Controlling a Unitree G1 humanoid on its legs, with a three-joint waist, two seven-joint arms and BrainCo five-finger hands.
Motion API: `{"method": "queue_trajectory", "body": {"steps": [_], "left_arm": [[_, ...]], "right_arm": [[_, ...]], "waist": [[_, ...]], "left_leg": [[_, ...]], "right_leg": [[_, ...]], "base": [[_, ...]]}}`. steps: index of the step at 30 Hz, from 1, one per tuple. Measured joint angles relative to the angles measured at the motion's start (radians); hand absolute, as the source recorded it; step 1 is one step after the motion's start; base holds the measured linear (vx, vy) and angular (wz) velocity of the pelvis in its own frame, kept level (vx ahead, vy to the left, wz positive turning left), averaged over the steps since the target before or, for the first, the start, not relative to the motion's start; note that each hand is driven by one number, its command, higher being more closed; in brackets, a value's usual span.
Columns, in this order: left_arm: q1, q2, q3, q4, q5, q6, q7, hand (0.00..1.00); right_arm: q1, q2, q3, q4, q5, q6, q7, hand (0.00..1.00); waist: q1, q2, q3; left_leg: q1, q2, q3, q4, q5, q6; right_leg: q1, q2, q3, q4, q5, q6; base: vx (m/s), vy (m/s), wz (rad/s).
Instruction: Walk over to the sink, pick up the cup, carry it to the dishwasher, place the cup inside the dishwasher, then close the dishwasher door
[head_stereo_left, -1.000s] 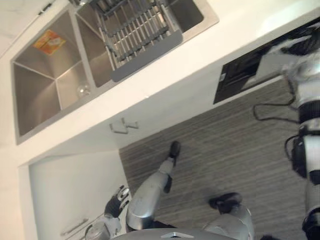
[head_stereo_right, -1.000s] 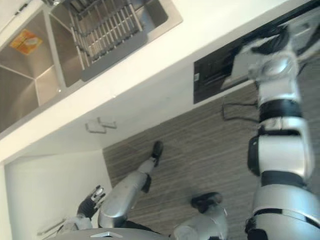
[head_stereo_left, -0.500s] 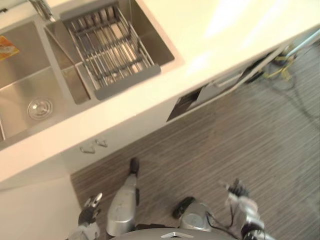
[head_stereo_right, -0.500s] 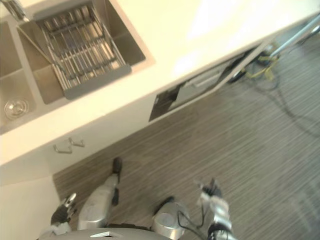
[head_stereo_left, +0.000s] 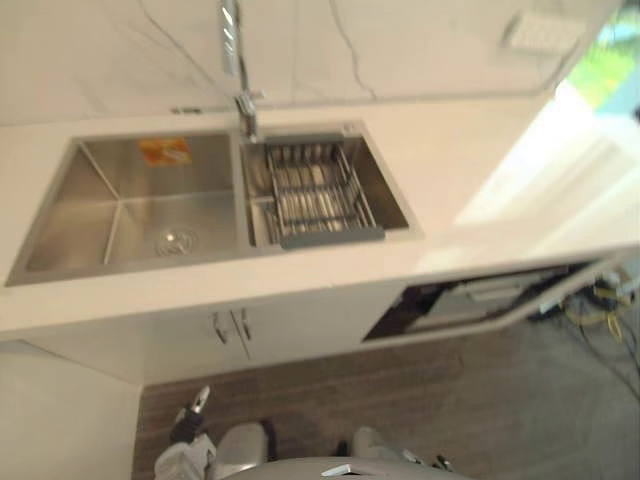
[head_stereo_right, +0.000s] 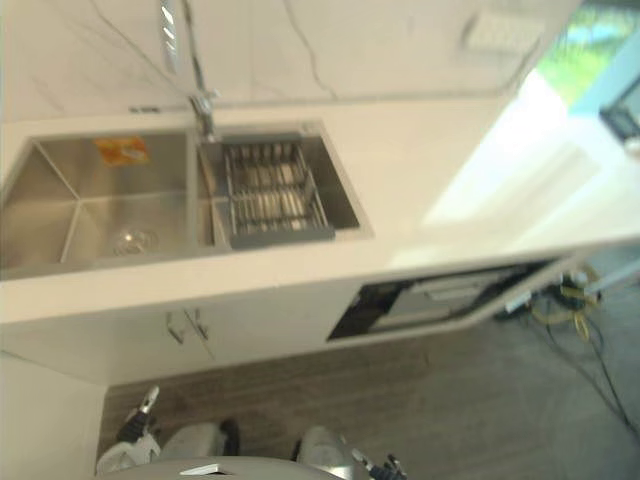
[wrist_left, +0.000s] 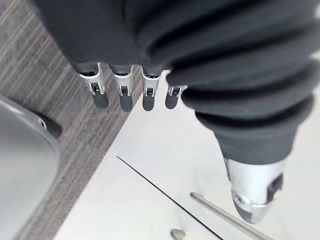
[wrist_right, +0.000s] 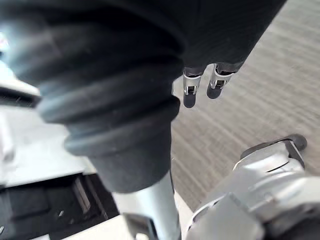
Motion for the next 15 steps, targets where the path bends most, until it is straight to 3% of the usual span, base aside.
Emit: {"method": "queue_trajectory", "body": {"steps": [2, 4, 10, 15], "left_arm": [[0.004, -0.003, 0.017, 0.012, -0.002, 0.014, 0.007, 0.00], [0.007, -0.008, 0.030, 0.017, -0.003, 0.022, 0.007, 0.00], [0.027, -0.038, 0.056, 0.063, -0.001, 0.049, -0.008, 0.00], [0.028, -0.020, 0.029, 0.067, 0.011, 0.062, -0.048, 0.00]], "right_arm": [[-0.004, -0.013, 0.027, 0.000, -0.066, 0.010, 0.024, 0.00], [-0.007, -0.021, 0.040, 0.001, -0.061, 0.026, 0.044, 0.00], [0.003, -0.068, 0.040, 0.020, 0.085, 0.153, 0.151, 0.00], [0.001, -0.073, 0.040, 0.025, 0.083, 0.248, 0.207, 0.00]], "waist": [[0.006, 0.000, -0.027], [0.005, 0.004, -0.034], [-0.008, 0.047, -0.072], [-0.010, 0.045, -0.077]], "left_leg": [[0.037, 0.011, -0.027, -0.049, 0.015, -0.024], [0.061, 0.012, -0.027, -0.094, 0.033, -0.035], [0.198, 0.016, -0.033, -0.307, 0.133, -0.052], [0.205, 0.005, -0.049, -0.308, 0.148, -0.055]], "right_leg": [[0.058, 0.016, -0.016, -0.068, 0.006, -0.001], [0.090, 0.018, -0.031, -0.121, 0.006, -0.002], [0.178, 0.029, -0.068, -0.194, 0.009, -0.005], [0.210, 0.028, -0.074, -0.232, 0.013, 0.000]], "base": [[0.12, -0.134, 0.24], [0.10, -0.111, 0.09], [0.05, -0.064, 0.16], [-0.03, -0.005, 0.07]]}}
